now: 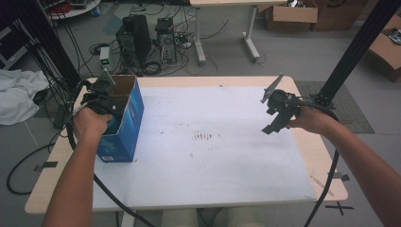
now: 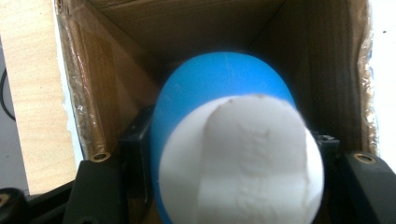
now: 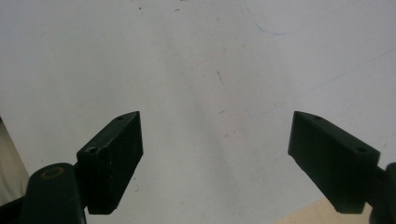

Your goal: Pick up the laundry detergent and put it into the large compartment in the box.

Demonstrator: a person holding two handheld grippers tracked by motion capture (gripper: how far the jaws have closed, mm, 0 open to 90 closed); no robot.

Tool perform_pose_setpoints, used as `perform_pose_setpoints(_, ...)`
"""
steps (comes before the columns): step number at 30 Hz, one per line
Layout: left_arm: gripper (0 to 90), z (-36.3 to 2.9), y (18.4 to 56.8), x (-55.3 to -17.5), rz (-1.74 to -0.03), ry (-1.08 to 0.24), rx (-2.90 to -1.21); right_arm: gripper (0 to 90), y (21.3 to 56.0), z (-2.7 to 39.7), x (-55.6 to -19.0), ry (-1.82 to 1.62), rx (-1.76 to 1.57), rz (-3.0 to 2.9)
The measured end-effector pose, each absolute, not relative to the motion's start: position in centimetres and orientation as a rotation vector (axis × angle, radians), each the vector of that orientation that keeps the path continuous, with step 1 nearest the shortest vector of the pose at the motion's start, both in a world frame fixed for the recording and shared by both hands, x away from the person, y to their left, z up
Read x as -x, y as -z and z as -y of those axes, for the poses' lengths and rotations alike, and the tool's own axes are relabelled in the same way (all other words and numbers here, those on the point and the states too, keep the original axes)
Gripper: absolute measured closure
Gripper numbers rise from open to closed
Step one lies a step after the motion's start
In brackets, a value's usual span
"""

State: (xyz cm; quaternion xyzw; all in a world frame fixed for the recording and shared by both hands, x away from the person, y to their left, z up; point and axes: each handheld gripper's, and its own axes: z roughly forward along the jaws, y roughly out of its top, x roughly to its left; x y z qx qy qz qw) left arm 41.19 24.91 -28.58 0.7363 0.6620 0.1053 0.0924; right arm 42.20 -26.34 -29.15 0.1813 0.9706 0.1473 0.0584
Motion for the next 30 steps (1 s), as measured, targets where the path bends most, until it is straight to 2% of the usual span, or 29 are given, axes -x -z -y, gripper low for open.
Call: perform_pose_setpoints(30,32.5,-25.07,28.08,-40.89,-1.944,-0.347,-2.155,18.2,29.18,26.45,-42.00,-0.447,-0.553,-2.943)
